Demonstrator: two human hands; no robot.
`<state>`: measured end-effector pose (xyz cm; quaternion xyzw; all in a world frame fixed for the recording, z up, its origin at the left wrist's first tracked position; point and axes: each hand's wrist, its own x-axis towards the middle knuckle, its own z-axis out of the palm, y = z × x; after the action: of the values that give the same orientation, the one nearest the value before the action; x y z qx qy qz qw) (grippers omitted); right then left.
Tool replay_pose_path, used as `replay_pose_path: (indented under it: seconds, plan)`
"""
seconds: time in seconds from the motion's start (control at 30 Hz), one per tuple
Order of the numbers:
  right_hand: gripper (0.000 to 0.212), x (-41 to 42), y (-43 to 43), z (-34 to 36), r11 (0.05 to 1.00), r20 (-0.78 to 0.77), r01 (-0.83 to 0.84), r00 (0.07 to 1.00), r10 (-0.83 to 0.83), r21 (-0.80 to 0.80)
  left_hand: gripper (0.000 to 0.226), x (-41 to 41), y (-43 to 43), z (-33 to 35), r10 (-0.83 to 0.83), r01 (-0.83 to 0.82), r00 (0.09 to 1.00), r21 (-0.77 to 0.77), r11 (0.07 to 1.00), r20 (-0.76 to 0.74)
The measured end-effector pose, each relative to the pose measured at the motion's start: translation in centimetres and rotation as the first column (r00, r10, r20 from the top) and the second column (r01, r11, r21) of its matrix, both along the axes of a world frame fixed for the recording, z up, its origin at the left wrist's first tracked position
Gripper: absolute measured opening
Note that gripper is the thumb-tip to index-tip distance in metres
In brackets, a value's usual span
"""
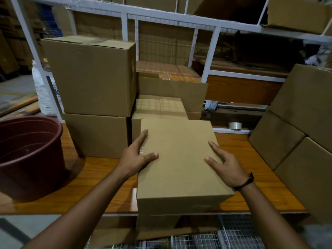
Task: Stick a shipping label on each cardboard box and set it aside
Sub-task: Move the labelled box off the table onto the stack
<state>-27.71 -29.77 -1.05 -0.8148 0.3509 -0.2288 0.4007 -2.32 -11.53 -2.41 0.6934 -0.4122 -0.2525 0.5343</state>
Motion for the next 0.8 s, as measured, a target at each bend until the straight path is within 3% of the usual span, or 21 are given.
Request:
replay_pose_path:
  seconds: [0.13,0.43,0.57,0.63,0.73,0.8]
  plan:
    - [0.066,-1.7,0.9,-0.5,1.000,0.073,0.025,0.997,-0.026,0.006,0.124,-0.9,0.1,1.3,0.026,-0.029,0.998,-0.040,0.999,-0.057]
    - [0.057,-0.6,0.3,-0.9,0.999,0.003,0.021,1.000,-0.021,0.036,0.096,0.2,0.4,4.2,-0.005,0.010,0.986,-0.032,0.999,0.166]
    - [0.043,0.7,0.1,0.0,0.991,-0.179,0.056,0.981,-0.078,-0.125,0.098,-0.4,0.7,3.9,0.018,-0.017,0.988,-0.008,1.000,0.155]
    - [0.040,1.8,0.7,1.5,0.973,-0.287,-0.009,0.956,-0.060,-0.231,0.098,-1.3,0.3,4.5,0.036,-0.044,0.981,0.042,0.998,0.189]
    - [0.043,4.0,3.0,4.1,0.985,-0.234,-0.130,0.967,0.099,-0.118,0.089,-3.3,-0.6,5.4,0.036,-0.059,0.976,0.098,0.993,0.216]
    - [0.061,5.4,3.9,4.9,0.986,-0.215,-0.145,0.969,0.125,-0.080,0.082,-4.4,-1.2,6.0,-0.026,0.018,0.995,0.085,0.996,0.093]
